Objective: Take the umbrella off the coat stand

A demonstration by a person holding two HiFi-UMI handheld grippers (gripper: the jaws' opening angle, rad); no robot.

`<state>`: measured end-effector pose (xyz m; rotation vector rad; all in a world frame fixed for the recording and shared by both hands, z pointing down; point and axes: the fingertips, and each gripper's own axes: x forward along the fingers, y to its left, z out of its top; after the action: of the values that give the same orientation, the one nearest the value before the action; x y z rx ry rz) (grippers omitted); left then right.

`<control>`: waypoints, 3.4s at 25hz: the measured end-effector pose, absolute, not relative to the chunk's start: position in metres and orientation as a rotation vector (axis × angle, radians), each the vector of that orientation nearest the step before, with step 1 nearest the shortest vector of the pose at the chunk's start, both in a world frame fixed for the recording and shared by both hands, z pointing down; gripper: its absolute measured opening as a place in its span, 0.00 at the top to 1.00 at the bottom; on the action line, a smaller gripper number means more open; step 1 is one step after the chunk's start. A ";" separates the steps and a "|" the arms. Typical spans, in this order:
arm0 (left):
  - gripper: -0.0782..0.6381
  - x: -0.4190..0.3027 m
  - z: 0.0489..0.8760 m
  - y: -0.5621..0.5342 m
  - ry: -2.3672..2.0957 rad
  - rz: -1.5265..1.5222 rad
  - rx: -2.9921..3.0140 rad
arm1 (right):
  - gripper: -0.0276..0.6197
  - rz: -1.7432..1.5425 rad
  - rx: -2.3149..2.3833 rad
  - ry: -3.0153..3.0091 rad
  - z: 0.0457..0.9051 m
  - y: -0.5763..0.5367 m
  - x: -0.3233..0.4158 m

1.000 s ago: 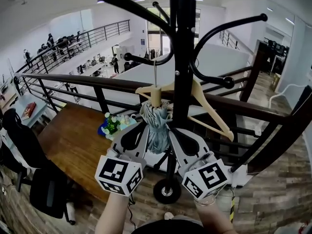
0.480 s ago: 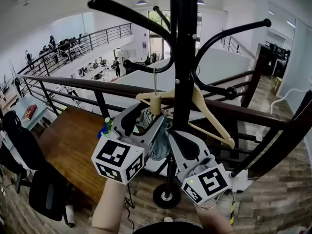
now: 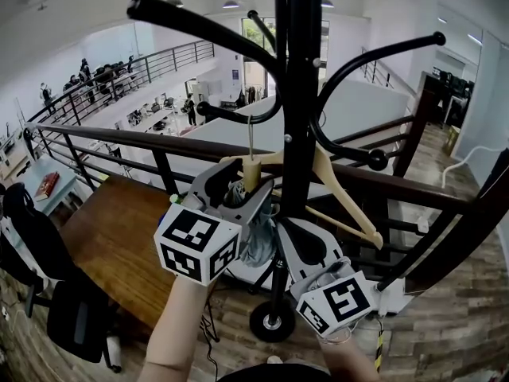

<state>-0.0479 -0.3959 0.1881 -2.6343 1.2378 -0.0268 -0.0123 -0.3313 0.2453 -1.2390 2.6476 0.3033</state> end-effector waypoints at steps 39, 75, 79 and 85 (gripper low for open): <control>0.67 -0.090 0.160 -0.410 1.294 0.030 -2.598 | 0.91 0.315 -1.102 2.608 0.223 -0.329 -0.038; 0.68 -0.185 0.234 -0.316 1.578 0.098 -2.586 | 0.91 0.184 -1.061 2.777 0.269 -0.284 -0.077; 0.68 -0.187 0.259 -0.295 1.591 0.113 -2.628 | 0.91 0.135 -1.078 2.805 0.285 -0.271 -0.081; 0.68 -0.184 0.290 -0.262 1.549 0.082 -2.667 | 0.91 0.075 -1.076 2.843 0.309 -0.247 -0.091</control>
<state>-0.1844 -0.2623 0.2895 -2.6674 1.5490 0.0822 -0.0910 -0.2467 0.3087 -1.0759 2.8431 0.0750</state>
